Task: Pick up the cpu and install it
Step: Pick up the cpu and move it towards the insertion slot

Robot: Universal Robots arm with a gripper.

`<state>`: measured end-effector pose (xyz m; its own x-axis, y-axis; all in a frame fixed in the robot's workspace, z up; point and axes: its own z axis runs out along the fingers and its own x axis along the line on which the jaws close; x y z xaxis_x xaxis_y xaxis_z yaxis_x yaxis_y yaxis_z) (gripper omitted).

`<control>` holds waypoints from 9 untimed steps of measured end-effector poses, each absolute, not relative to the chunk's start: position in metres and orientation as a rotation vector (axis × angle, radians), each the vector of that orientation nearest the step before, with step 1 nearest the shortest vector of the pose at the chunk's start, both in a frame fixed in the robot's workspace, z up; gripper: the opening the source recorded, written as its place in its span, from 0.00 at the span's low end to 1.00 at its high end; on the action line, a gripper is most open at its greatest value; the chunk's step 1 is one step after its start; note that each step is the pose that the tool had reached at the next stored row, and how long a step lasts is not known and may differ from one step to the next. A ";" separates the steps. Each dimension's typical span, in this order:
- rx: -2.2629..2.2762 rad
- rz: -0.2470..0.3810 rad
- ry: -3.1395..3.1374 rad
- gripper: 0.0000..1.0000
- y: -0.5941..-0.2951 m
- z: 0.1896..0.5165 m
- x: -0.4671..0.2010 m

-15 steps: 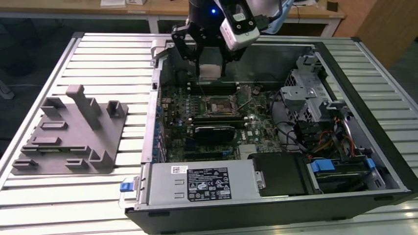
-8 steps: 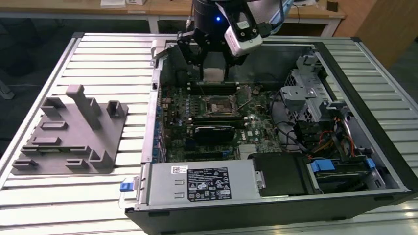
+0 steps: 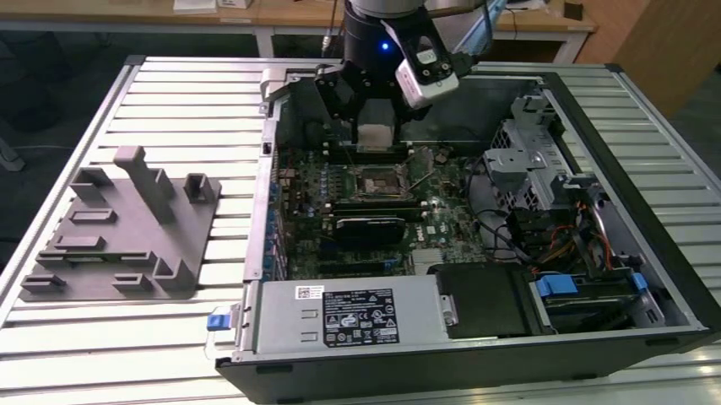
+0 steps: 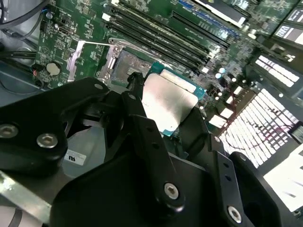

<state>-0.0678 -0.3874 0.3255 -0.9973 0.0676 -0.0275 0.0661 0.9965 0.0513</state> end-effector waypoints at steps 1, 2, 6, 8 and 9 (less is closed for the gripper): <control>0.104 0.078 3.110 0.55 -0.387 0.324 -0.066; 0.104 0.078 3.110 0.55 -0.387 0.322 -0.065; 0.104 0.078 3.110 0.55 -0.385 0.315 -0.060; 0.104 0.078 3.110 0.55 -0.384 0.311 -0.057; 0.104 0.078 3.110 0.55 -0.384 0.309 -0.056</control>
<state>-0.0558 -0.3838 0.3088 -0.9973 0.0676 -0.0274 0.0661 0.9965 0.0513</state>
